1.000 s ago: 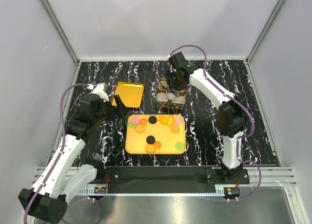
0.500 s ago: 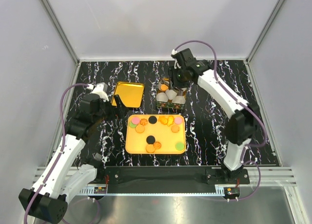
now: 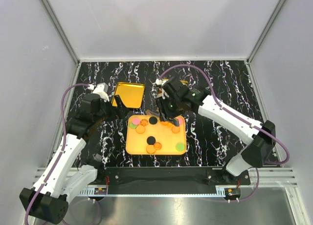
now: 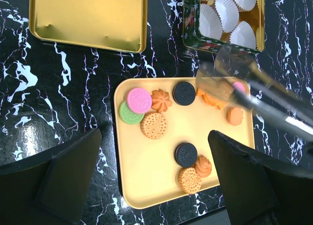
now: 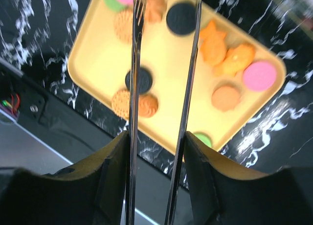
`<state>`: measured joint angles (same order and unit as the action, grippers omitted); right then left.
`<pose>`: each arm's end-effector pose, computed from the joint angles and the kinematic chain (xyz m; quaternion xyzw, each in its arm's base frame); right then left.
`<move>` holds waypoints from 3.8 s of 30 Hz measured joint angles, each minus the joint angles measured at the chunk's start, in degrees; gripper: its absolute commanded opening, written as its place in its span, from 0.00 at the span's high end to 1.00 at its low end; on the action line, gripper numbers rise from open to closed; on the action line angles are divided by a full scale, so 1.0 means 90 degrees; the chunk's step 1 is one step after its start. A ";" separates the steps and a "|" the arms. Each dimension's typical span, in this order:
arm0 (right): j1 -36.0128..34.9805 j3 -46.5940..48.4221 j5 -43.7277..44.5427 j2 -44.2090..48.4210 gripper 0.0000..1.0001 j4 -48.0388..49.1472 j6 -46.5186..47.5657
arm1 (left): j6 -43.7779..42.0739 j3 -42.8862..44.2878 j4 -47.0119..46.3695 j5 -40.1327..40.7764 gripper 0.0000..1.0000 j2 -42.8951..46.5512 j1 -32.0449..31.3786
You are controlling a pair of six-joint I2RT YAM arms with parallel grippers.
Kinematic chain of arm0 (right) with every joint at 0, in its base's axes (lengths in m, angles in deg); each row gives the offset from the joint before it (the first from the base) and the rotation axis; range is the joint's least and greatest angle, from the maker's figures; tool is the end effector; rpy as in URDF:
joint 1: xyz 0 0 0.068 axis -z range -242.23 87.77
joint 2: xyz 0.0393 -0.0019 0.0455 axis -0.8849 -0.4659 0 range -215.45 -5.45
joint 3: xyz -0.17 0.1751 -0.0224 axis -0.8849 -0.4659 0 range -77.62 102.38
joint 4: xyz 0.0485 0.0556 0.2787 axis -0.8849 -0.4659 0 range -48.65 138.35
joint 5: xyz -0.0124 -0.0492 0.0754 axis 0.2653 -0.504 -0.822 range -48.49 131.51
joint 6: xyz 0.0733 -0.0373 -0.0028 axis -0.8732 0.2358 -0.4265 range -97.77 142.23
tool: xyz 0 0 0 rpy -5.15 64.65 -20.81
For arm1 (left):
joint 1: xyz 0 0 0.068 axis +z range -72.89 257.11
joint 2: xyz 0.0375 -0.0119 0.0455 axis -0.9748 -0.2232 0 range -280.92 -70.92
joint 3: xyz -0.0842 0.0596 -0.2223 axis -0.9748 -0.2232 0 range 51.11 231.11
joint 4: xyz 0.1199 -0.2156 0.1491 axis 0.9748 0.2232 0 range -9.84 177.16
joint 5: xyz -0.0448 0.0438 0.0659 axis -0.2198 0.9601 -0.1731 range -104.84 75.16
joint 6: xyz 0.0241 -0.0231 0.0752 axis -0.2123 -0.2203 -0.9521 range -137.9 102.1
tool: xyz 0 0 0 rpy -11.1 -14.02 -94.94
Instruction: Pack the cookies
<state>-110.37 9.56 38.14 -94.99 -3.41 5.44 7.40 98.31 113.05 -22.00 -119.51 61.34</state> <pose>0.2497 0.2850 0.2795 -0.2656 0.9132 0.1889 0.2447 0.2469 -0.0790 0.2615 -0.0443 0.8817 -0.2153 0.4174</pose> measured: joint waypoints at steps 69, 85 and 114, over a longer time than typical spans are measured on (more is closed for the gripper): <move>-0.1532 -0.0573 0.0257 -0.0381 0.53 -0.1027 -0.0413 | 0.0000 0.0000 0.0000 -0.0036 0.01 0.0002 0.0032; -0.0299 -0.0134 0.0396 -0.0204 0.53 -0.1037 -0.0134 | 0.0000 0.0000 0.0002 -0.0036 0.01 0.0002 0.0032; 0.2480 0.1052 0.0891 -0.1537 0.53 0.0189 0.0379 | 0.0000 0.0000 0.0002 -0.0039 0.01 -0.0036 0.0036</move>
<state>-88.06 19.02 46.16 -108.83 -1.71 8.85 7.40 98.31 113.07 -22.35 -119.84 61.66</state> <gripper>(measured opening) 0.480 0.988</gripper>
